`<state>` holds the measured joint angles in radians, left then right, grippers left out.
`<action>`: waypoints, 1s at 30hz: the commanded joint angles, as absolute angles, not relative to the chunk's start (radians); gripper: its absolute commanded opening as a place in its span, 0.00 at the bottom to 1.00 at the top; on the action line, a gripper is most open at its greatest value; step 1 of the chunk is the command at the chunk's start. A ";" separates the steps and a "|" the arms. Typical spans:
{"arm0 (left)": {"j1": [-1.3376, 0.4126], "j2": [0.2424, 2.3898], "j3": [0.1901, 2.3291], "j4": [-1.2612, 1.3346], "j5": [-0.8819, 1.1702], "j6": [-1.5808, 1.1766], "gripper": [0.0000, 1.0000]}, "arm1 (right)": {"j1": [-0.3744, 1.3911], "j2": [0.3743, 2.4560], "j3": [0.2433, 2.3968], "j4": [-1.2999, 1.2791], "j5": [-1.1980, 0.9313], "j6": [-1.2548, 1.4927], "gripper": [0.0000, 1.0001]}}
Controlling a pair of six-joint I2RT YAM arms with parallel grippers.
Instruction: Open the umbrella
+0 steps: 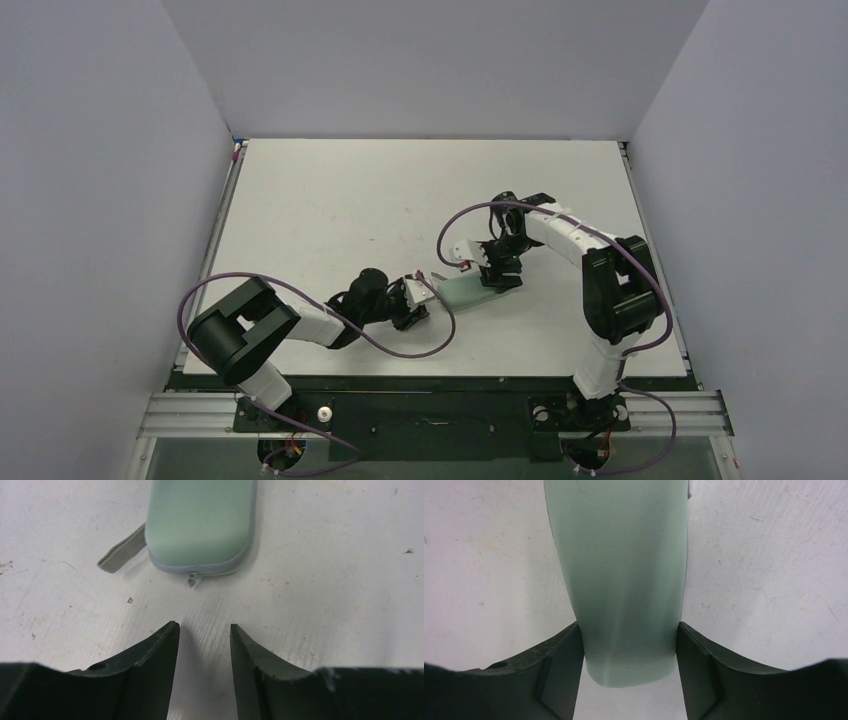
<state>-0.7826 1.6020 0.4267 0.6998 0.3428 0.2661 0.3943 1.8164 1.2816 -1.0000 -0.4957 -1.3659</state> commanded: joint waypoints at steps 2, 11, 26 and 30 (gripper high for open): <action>-0.777 1.642 0.443 0.777 0.290 0.310 0.42 | 0.396 1.764 1.236 -1.071 -0.508 -1.426 0.31; -0.816 1.763 0.522 0.870 0.334 0.320 0.44 | 0.399 1.753 1.218 -1.046 -0.503 -1.389 0.30; -0.855 1.802 0.507 0.854 0.366 0.330 0.00 | 0.407 1.756 1.203 -0.957 -0.478 -1.251 0.25; -0.873 1.777 0.482 0.844 0.357 0.309 0.00 | 0.408 1.748 1.185 -0.901 -0.458 -1.164 0.22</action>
<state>-0.8379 1.7950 0.5087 0.8722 0.3298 0.3332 0.3954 1.7664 1.2171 -0.9936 -0.4690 -1.2865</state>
